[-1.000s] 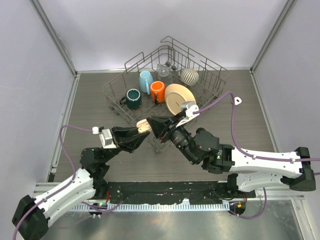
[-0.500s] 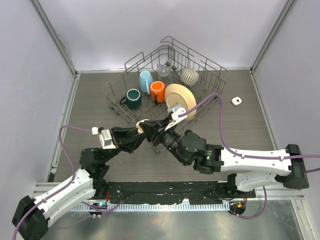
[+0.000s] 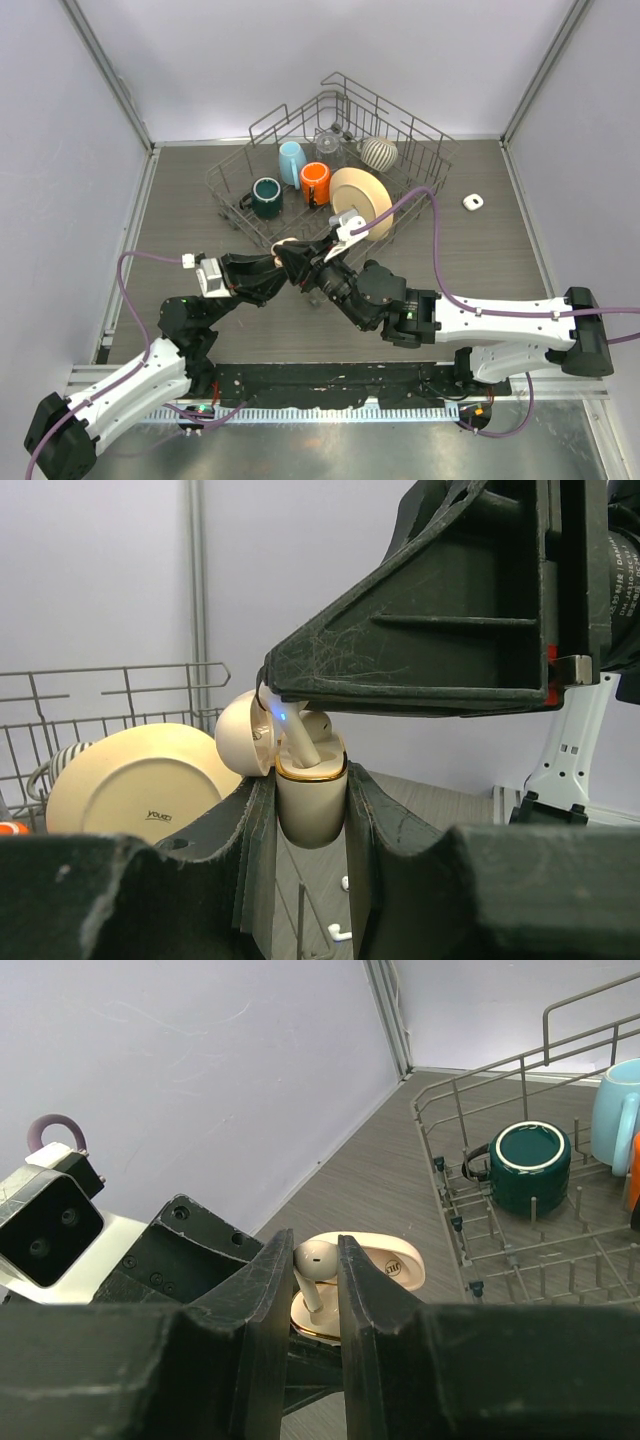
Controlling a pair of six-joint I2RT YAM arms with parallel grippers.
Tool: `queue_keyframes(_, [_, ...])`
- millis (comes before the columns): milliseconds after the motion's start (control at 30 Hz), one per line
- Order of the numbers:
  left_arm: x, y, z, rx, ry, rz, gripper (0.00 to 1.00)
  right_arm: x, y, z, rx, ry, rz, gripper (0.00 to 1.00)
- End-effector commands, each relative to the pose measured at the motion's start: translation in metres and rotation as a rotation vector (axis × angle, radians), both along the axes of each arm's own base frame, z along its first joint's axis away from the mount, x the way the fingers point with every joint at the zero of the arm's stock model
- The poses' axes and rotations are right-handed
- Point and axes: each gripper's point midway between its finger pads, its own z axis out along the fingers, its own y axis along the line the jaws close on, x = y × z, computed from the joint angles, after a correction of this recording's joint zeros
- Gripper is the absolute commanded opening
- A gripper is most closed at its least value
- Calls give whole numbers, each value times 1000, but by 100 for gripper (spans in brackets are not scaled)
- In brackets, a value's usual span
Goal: Insert the wireless bluetooth earbuds into the charging case
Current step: Place the earbud in the charging case.
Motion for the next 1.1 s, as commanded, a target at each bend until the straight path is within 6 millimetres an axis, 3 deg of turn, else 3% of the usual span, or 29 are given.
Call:
queue_keyframes(0, [-7, 8, 29, -73, -67, 4, 0, -2, 2, 25, 68, -17, 5, 1])
queue_keyframes(667, [-6, 17, 40, -134, -76, 33, 0, -3, 1, 2, 4, -23, -21, 1])
queue_keyframes(1067, [0, 27, 41, -166, -71, 95, 0, -12, -3, 2, -23, -33, 9, 1])
